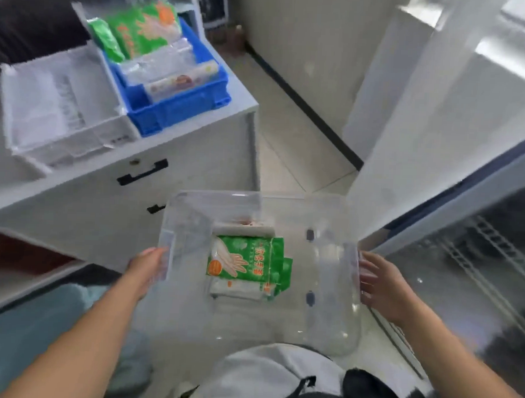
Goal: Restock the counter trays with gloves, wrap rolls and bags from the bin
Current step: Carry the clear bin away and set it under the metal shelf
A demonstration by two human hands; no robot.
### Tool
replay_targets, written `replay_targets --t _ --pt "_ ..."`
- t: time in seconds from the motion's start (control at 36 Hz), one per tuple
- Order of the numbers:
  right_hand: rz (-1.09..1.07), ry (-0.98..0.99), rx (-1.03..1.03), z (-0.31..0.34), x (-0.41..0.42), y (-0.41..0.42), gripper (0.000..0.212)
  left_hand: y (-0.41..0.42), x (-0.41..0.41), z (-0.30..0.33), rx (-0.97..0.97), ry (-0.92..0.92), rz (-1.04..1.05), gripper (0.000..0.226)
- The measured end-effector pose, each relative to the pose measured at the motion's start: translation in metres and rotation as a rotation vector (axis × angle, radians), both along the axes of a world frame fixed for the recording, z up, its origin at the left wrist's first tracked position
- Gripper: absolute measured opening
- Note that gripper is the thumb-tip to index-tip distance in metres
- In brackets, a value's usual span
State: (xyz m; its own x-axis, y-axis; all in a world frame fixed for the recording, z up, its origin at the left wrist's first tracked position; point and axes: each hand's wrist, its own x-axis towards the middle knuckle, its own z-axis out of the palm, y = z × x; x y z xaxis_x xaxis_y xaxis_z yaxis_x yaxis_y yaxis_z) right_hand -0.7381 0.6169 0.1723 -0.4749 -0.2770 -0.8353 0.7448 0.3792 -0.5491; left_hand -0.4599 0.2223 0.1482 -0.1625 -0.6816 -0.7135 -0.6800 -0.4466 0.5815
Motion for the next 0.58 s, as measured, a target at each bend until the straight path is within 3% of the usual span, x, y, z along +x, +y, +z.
replay_targets --t 0.14,0.31,0.42,0.58 --pt "-0.311 -0.018 -0.016 0.012 -0.024 0.048 0.033 0.006 -0.163 0.038 -0.020 0.017 -0.236 0.023" --pt "-0.566 -0.105 -0.117 0.016 -0.030 0.073 0.030 -0.007 -0.351 0.107 -0.017 -0.112 -0.714 0.026" --pt "-0.652 -0.125 -0.138 0.023 -0.040 0.053 0.038 -0.001 -0.460 0.138 -0.112 -0.251 -0.928 0.017" --pt "-0.737 -0.157 -0.172 0.035 -0.091 -0.013 0.046 -0.023 -0.589 0.159 -0.242 -0.264 -1.096 0.024"
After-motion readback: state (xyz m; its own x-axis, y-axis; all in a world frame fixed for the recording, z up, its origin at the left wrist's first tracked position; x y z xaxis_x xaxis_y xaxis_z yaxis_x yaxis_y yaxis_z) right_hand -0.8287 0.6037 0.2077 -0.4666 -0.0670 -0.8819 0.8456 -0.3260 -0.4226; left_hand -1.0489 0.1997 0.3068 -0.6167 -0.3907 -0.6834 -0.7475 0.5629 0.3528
